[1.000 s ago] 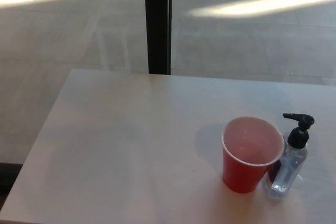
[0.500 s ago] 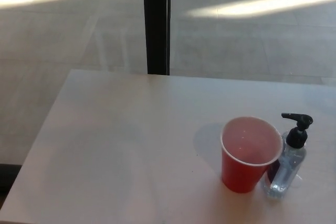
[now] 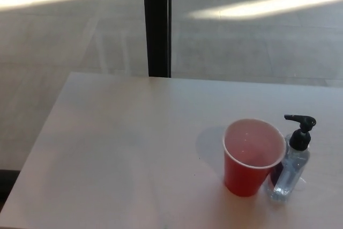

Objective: The robot uses its right hand fist to press the hand soap kept in the middle of the table to get liquid hand soap out

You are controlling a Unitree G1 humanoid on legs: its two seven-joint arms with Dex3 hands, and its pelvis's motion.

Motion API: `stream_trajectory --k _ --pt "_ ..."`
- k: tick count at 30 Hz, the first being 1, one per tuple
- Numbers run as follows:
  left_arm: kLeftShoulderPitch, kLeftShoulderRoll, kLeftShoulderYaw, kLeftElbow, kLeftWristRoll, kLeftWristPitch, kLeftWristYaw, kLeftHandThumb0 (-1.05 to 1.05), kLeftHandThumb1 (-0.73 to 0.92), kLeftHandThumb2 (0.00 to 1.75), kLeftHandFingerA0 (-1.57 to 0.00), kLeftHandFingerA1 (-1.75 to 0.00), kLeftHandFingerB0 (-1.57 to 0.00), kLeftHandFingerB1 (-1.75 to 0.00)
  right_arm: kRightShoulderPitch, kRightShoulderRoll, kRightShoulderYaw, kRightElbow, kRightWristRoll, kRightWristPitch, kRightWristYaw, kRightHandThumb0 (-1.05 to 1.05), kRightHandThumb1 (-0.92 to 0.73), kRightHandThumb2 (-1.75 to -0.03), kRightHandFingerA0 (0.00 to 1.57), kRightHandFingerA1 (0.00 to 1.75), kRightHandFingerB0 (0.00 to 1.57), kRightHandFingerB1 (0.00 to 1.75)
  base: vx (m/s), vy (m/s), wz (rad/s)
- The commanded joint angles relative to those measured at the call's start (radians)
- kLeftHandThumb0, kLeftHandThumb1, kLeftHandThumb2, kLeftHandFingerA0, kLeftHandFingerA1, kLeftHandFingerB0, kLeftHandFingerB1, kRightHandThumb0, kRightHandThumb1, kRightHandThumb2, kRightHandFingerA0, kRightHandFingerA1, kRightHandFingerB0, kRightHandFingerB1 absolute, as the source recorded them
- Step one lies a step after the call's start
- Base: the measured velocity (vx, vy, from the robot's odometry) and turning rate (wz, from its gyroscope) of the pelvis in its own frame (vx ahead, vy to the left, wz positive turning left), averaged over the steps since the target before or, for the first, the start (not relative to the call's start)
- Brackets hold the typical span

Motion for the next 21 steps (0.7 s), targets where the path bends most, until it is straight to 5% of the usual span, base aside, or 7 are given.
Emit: stream_trajectory --k 1,5,8,9,10,15,21 --pt "0.037 0.046 0.018 -0.037 -0.013 0.009 0.004 -0.37 0.60 1.53 -0.37 -0.99 -0.40 -0.96 0.126 0.208 0.027 0.090 -0.128 -0.036 -0.232 -0.45 -0.54 -1.17 0.92 1.22 0.77 1.36 0.00 0.000 0.00" --pt "0.046 0.048 0.022 -0.034 -0.011 -0.004 -0.011 -0.36 0.55 1.60 -0.51 -1.18 -0.51 -1.13 0.193 0.289 0.130 0.077 -0.173 -0.075 -0.189 -0.41 -0.46 -1.13 0.95 1.04 1.16 1.21 0.00 0.000 0.00" --pt "0.053 0.045 0.017 -0.035 -0.004 -0.004 0.000 -0.36 0.55 1.58 -0.50 -1.15 -0.52 -1.12 0.234 0.320 0.176 0.089 -0.161 -0.095 -0.148 -0.42 -0.43 -1.10 0.88 1.03 1.03 1.16 0.00 0.000 0.00" --pt "0.049 0.044 0.027 -0.034 -0.016 0.005 0.005 -0.36 0.56 1.55 -0.45 -1.14 -0.46 -1.10 0.235 0.325 0.175 0.083 -0.145 -0.088 -0.151 -0.39 -0.46 -1.07 0.55 1.06 0.70 1.43 0.00 0.000 0.00" --pt "0.045 0.043 0.038 -0.033 -0.025 0.017 0.012 -0.35 0.55 1.55 -0.45 -1.10 -0.47 -1.07 0.236 0.338 0.169 0.073 -0.123 -0.076 -0.153 -0.39 -0.43 -1.11 0.55 0.84 0.64 0.94 0.00 0.000 0.00" --pt "0.059 0.050 0.040 -0.043 -0.025 -0.014 -0.027 -0.36 0.51 1.63 -0.55 -1.22 -0.49 -1.10 0.272 0.356 0.247 0.041 -0.152 -0.027 -0.160 -0.29 -0.48 -1.10 0.55 0.81 0.37 0.70 0.00 0.000 0.00" --pt "0.042 0.051 0.043 -0.043 -0.029 0.016 0.004 -0.35 0.62 1.49 -0.39 -1.07 -0.42 -1.05 0.314 0.347 0.308 0.017 -0.158 -0.024 -0.137 -0.35 -0.47 -1.03 0.76 1.09 0.64 1.04 0.00 0.000 0.00"
